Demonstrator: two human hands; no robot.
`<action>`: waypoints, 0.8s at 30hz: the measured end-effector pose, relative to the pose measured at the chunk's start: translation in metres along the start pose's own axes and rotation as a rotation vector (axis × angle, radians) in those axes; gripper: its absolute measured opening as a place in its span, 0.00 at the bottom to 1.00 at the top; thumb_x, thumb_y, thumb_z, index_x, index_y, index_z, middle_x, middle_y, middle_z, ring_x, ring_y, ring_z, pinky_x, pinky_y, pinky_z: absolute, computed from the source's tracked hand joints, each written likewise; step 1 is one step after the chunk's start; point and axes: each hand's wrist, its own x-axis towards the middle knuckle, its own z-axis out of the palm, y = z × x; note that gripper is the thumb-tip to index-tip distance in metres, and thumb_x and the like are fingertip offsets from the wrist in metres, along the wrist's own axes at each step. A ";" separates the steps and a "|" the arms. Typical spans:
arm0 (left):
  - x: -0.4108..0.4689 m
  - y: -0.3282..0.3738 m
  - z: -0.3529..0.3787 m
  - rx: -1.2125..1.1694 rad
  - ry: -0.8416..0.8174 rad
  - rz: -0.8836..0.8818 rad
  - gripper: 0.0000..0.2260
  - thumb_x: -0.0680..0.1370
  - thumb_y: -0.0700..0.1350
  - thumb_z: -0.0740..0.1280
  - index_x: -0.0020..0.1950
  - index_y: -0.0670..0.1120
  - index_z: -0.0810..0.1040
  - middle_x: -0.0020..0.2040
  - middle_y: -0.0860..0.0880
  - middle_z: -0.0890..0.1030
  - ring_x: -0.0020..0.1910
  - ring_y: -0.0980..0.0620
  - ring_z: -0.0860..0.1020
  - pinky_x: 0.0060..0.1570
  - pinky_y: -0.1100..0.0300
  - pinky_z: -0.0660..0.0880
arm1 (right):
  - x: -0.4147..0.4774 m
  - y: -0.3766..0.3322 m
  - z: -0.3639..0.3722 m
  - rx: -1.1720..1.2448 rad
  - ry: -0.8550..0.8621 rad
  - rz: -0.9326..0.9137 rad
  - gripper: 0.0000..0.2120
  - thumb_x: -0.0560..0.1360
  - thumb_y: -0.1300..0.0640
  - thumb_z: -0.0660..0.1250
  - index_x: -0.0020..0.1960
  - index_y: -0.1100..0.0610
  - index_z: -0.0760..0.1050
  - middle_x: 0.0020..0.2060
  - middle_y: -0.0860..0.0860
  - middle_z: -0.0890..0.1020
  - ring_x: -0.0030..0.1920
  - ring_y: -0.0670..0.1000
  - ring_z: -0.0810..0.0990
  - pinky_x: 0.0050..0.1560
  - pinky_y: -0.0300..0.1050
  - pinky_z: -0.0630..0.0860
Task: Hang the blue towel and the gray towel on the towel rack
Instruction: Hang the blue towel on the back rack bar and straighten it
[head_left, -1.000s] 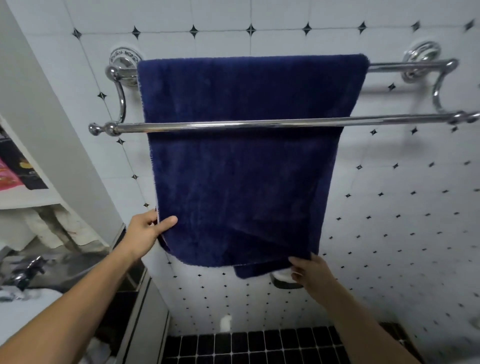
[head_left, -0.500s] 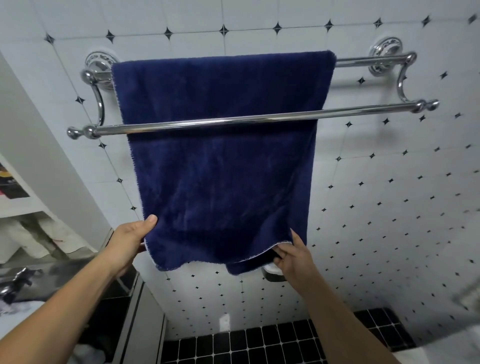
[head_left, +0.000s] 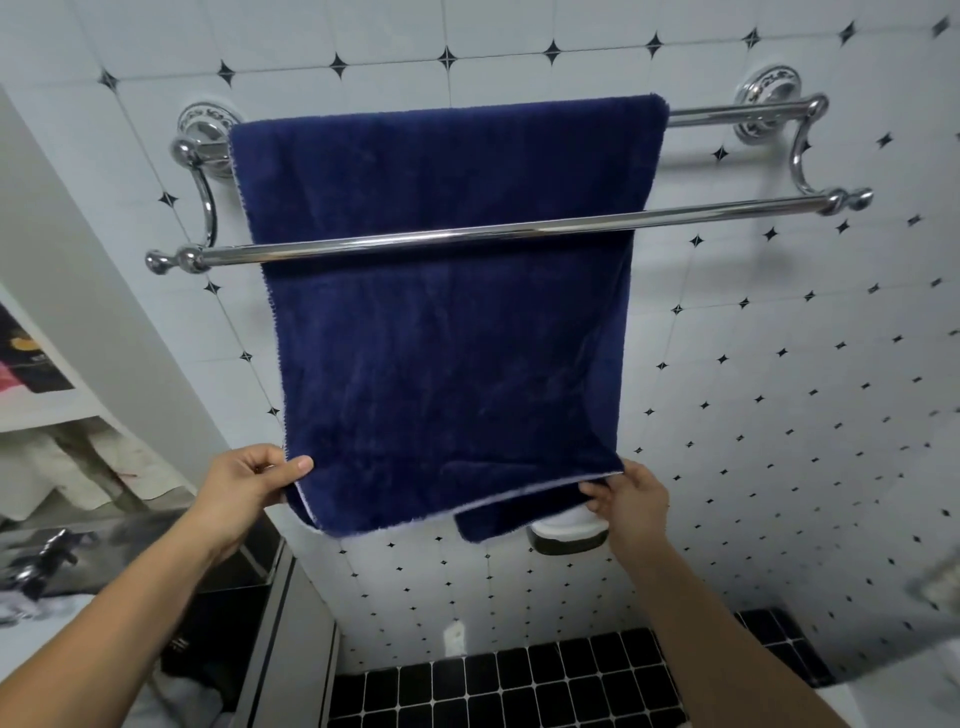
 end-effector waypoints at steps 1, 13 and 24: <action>0.002 -0.002 0.002 0.004 -0.002 0.000 0.11 0.71 0.37 0.73 0.35 0.36 0.73 0.33 0.40 0.74 0.29 0.48 0.74 0.32 0.61 0.77 | 0.002 -0.004 -0.005 -0.084 0.009 -0.086 0.12 0.80 0.70 0.55 0.57 0.62 0.74 0.44 0.57 0.85 0.30 0.53 0.84 0.27 0.42 0.78; 0.010 -0.027 0.035 0.042 0.157 -0.097 0.15 0.70 0.33 0.75 0.34 0.43 0.69 0.27 0.48 0.67 0.30 0.50 0.65 0.35 0.56 0.64 | 0.013 -0.038 -0.052 -0.682 -0.207 -0.204 0.12 0.76 0.72 0.63 0.47 0.57 0.79 0.40 0.58 0.85 0.35 0.47 0.82 0.32 0.32 0.75; 0.019 0.066 0.026 0.799 0.119 0.054 0.08 0.73 0.47 0.72 0.37 0.45 0.78 0.31 0.52 0.82 0.35 0.50 0.80 0.39 0.58 0.75 | -0.020 -0.275 0.081 -0.711 0.163 -1.302 0.07 0.74 0.57 0.66 0.52 0.51 0.77 0.42 0.43 0.79 0.46 0.48 0.76 0.48 0.48 0.73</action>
